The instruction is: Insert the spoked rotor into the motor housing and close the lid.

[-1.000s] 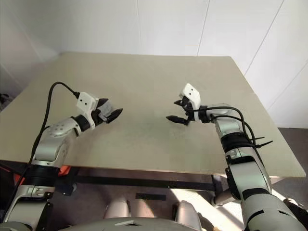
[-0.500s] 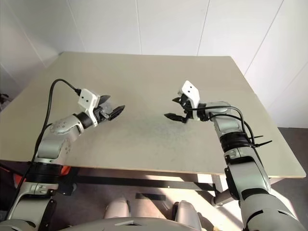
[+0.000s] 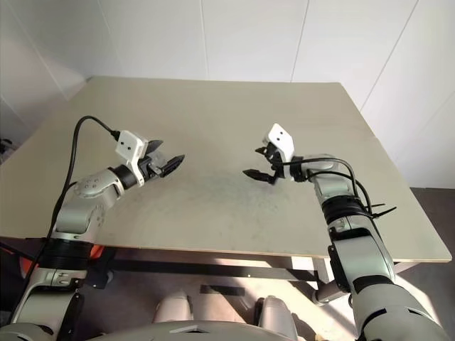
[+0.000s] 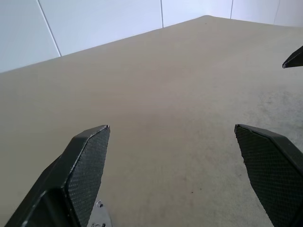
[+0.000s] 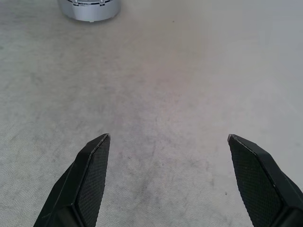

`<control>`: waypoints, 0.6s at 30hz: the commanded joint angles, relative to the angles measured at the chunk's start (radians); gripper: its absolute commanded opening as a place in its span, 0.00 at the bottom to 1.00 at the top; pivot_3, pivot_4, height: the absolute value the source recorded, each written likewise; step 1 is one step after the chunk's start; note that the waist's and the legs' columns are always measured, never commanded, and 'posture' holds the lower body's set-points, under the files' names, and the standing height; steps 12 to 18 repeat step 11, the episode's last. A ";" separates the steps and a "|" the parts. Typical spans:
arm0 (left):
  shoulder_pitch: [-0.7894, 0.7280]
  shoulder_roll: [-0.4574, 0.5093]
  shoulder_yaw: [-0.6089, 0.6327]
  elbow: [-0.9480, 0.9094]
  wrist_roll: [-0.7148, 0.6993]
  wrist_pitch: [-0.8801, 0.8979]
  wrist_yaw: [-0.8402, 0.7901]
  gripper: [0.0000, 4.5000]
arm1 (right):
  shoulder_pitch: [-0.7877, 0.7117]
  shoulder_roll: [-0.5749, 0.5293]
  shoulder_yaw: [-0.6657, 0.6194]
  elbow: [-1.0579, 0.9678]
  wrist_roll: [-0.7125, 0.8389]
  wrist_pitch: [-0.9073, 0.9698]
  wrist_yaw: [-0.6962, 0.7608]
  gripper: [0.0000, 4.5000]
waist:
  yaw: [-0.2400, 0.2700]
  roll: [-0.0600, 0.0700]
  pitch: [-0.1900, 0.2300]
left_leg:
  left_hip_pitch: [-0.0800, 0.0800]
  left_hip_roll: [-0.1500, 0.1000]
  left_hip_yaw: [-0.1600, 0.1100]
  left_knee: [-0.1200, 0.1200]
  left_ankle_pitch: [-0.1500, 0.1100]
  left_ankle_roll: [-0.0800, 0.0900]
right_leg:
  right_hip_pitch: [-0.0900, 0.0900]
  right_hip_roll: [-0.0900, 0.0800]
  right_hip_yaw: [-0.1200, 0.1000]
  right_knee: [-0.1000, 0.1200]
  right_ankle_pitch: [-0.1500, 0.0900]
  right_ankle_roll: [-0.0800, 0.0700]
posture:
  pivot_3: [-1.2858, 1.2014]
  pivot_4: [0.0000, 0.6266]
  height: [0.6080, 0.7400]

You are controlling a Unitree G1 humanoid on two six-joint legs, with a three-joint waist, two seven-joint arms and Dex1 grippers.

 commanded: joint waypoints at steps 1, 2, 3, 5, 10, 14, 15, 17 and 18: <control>-0.032 0.012 0.023 -0.016 0.004 -0.001 0.002 0.99 | -0.039 -0.002 -0.023 0.016 -0.004 -0.039 -0.004 1.00 | 0.000 0.000 0.000 | 0.000 0.000 0.000 0.000 0.000 0.000 | 0.000 0.000 0.000 0.000 0.000 0.000 | 0.52 0.00 1.00; -0.029 0.013 0.023 -0.019 0.004 -0.001 0.003 0.99 | -0.041 -0.001 -0.022 0.022 -0.007 -0.044 -0.003 1.00 | 0.001 0.000 0.000 | 0.000 0.000 0.000 0.000 0.000 0.000 | 0.000 0.000 0.000 0.000 0.000 0.000 | 0.52 0.00 1.00; -0.023 0.013 0.025 -0.023 0.004 0.000 0.004 0.99 | -0.043 0.000 -0.021 0.026 -0.008 -0.047 -0.001 1.00 | 0.000 0.000 0.000 | 0.000 0.000 0.000 0.000 0.000 0.000 | 0.000 0.000 0.000 0.000 0.000 0.000 | 0.52 0.00 1.00; -0.013 0.012 0.024 -0.026 0.005 -0.001 0.007 0.99 | -0.046 0.001 -0.021 0.033 -0.011 -0.054 0.000 1.00 | 0.000 0.000 0.000 | 0.000 0.000 0.000 0.000 0.000 0.000 | 0.000 0.000 0.000 0.000 0.000 0.000 | 0.52 0.00 1.00; -0.007 0.009 0.018 -0.032 0.011 -0.001 0.012 0.99 | -0.051 -0.004 -0.027 0.037 -0.014 -0.059 0.001 1.00 | 0.000 0.000 0.000 | -0.001 0.000 0.000 0.000 0.000 0.000 | -0.001 0.000 0.000 0.000 0.000 0.000 | 0.52 0.00 1.00; -0.007 0.010 0.017 -0.033 0.012 -0.001 0.012 0.99 | -0.052 -0.005 -0.027 0.038 -0.015 -0.059 -0.001 1.00 | 0.000 0.000 0.000 | -0.001 0.000 0.000 0.000 0.000 0.000 | -0.001 0.000 0.000 0.000 0.000 0.000 | 0.52 0.00 1.00; -0.007 0.010 0.017 -0.033 0.012 -0.001 0.012 0.99 | -0.052 -0.005 -0.027 0.038 -0.015 -0.059 -0.001 1.00 | 0.000 0.000 0.000 | -0.001 0.000 0.000 0.000 0.000 0.000 | -0.001 0.000 0.000 0.000 0.000 0.000 | 0.52 0.00 1.00; -0.007 0.010 0.017 -0.033 0.012 -0.001 0.012 0.99 | -0.052 -0.005 -0.027 0.038 -0.015 -0.059 -0.001 1.00 | 0.000 0.000 0.000 | -0.001 0.000 0.000 0.000 0.000 0.000 | -0.001 0.000 0.000 0.000 0.000 0.000 | 0.52 0.00 1.00; -0.007 0.010 0.017 -0.033 0.012 -0.001 0.012 0.99 | -0.052 -0.005 -0.027 0.038 -0.015 -0.059 -0.001 1.00 | 0.000 0.000 0.000 | -0.001 0.000 0.000 0.000 0.000 0.000 | -0.001 0.000 0.000 0.000 0.000 0.000 | 0.52 0.00 1.00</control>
